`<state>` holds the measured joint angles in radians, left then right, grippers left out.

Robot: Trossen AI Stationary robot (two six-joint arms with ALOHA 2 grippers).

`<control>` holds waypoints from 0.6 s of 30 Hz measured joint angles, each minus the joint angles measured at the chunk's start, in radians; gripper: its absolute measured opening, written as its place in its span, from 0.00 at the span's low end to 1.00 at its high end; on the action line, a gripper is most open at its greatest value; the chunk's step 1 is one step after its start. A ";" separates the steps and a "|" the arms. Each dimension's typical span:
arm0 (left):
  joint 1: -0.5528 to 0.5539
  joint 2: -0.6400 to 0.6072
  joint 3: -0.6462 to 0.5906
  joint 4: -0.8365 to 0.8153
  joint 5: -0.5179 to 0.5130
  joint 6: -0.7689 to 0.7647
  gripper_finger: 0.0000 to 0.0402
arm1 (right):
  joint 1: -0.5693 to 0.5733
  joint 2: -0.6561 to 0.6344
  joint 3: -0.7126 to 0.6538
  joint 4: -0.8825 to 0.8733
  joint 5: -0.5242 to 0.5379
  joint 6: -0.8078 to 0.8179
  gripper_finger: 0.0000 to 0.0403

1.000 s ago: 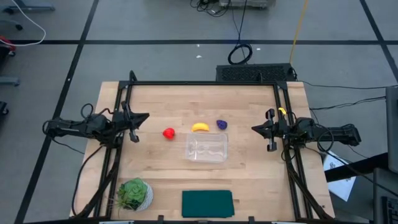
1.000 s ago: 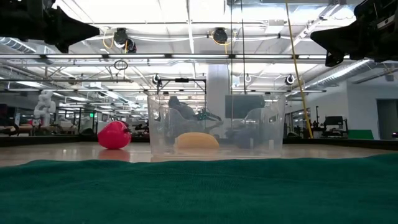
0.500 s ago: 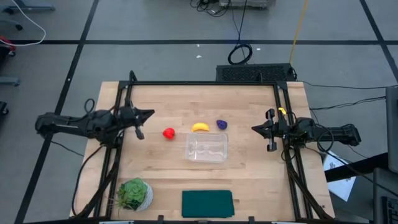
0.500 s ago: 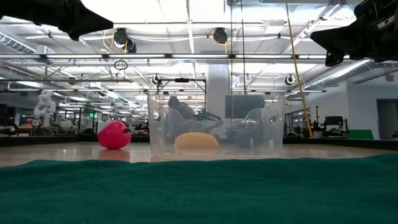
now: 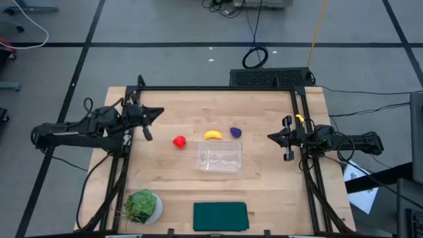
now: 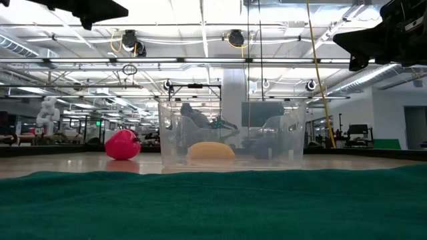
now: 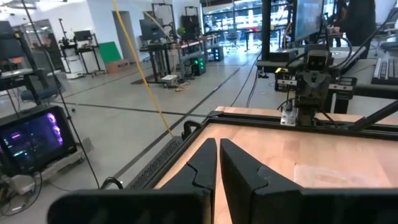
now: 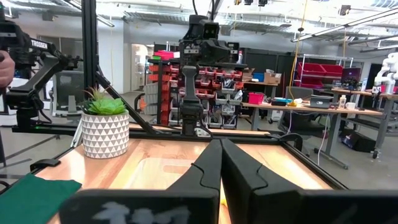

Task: Pick and placing Produce into tupperware
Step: Put the apple into the transparent bin

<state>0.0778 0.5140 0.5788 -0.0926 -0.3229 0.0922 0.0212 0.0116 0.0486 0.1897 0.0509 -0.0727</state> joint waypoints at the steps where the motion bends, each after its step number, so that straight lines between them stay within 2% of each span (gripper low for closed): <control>1: 0.009 0.006 0.009 -0.004 0.014 0.003 0.06 | 0.000 0.000 0.000 0.000 0.000 0.000 0.00; 18: 0.191 0.178 0.197 -0.061 0.228 0.003 0.06 | 0.000 0.000 0.000 0.000 0.000 0.000 0.00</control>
<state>0.2689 0.6920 0.7760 -0.1537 -0.0952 0.0948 0.0215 0.0116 0.0486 0.1894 0.0513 -0.0723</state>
